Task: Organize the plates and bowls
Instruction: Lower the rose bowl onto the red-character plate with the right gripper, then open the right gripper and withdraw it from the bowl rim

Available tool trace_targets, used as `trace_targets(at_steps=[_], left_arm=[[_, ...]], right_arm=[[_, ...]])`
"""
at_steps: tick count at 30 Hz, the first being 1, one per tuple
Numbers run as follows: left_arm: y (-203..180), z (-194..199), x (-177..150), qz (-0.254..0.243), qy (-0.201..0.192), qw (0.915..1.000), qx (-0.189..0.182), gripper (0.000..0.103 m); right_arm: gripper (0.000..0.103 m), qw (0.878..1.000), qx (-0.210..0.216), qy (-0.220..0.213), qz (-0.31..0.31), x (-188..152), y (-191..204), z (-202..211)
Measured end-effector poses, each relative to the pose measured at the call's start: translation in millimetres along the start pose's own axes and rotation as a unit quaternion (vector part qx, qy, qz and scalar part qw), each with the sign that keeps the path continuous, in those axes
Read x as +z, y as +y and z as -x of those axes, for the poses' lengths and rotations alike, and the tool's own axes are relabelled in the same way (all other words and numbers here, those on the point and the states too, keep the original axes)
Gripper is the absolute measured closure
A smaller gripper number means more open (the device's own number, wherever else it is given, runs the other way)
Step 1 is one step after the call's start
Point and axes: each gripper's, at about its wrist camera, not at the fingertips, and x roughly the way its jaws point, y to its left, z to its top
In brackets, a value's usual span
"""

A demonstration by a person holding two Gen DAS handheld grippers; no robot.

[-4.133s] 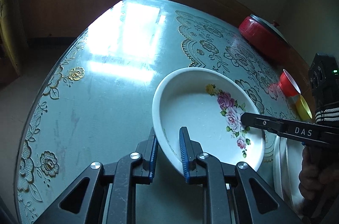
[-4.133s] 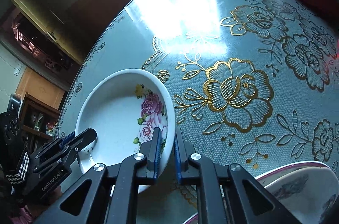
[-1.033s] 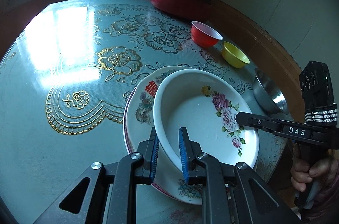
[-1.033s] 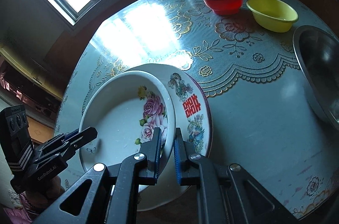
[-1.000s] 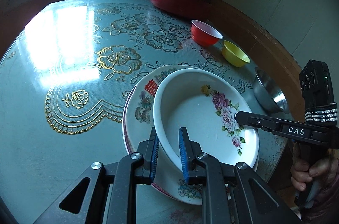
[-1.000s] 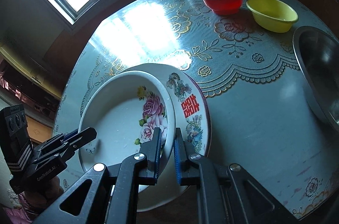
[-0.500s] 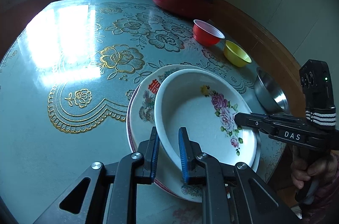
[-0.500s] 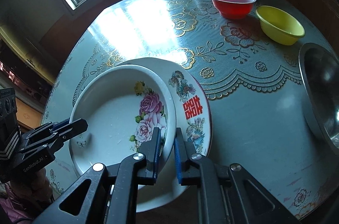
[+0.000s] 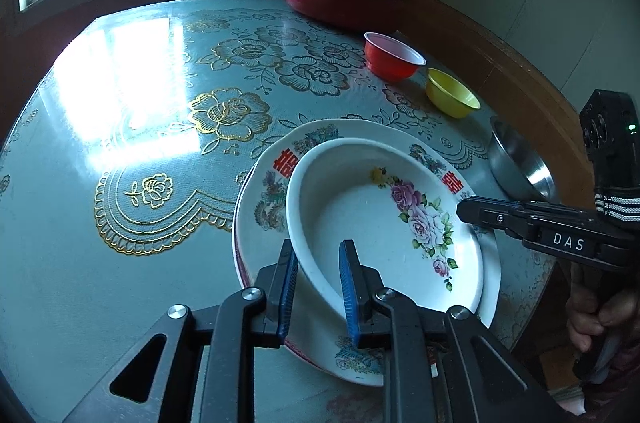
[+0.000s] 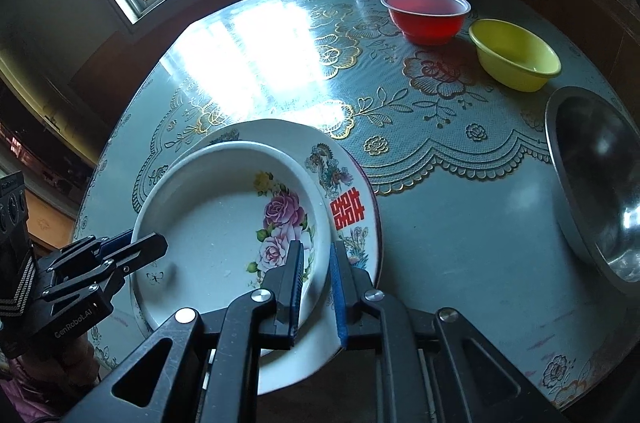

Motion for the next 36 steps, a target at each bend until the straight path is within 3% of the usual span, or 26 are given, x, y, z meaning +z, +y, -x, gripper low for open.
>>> trace_targets(at_steps=[3, 6, 9, 16, 21, 32, 36], left_arm=[[1, 0, 0, 0.003, 0.001, 1.0000, 0.000, 0.079], [3, 3, 1, 0.011, -0.002, 0.9999, 0.003, 0.078], [1, 8, 0, 0.009, -0.010, 0.9998, 0.013, 0.070], [8, 19, -2, 0.022, -0.022, 0.9994, 0.016, 0.070], [18, 25, -5, 0.040, -0.031, 0.9984, 0.024, 0.070], [38, 30, -16, 0.077, -0.027, 0.9956, 0.046, 0.067], [37, 28, -18, 0.077, -0.022, 0.9959, 0.040, 0.067]], right_arm=[[0.089, 1.000, 0.011, -0.004, 0.005, 0, 2, 2], [0.089, 1.000, -0.003, -0.008, 0.018, 0, 7, 1], [0.089, 1.000, -0.005, -0.010, 0.023, 0, 7, 3], [0.090, 1.000, -0.006, -0.001, 0.019, 2, 1, 1], [0.085, 1.000, -0.012, -0.003, 0.024, 4, 5, -1], [0.080, 0.995, 0.036, -0.045, -0.082, 13, -29, 7], [0.073, 0.991, 0.037, -0.058, -0.111, 12, -40, 12]])
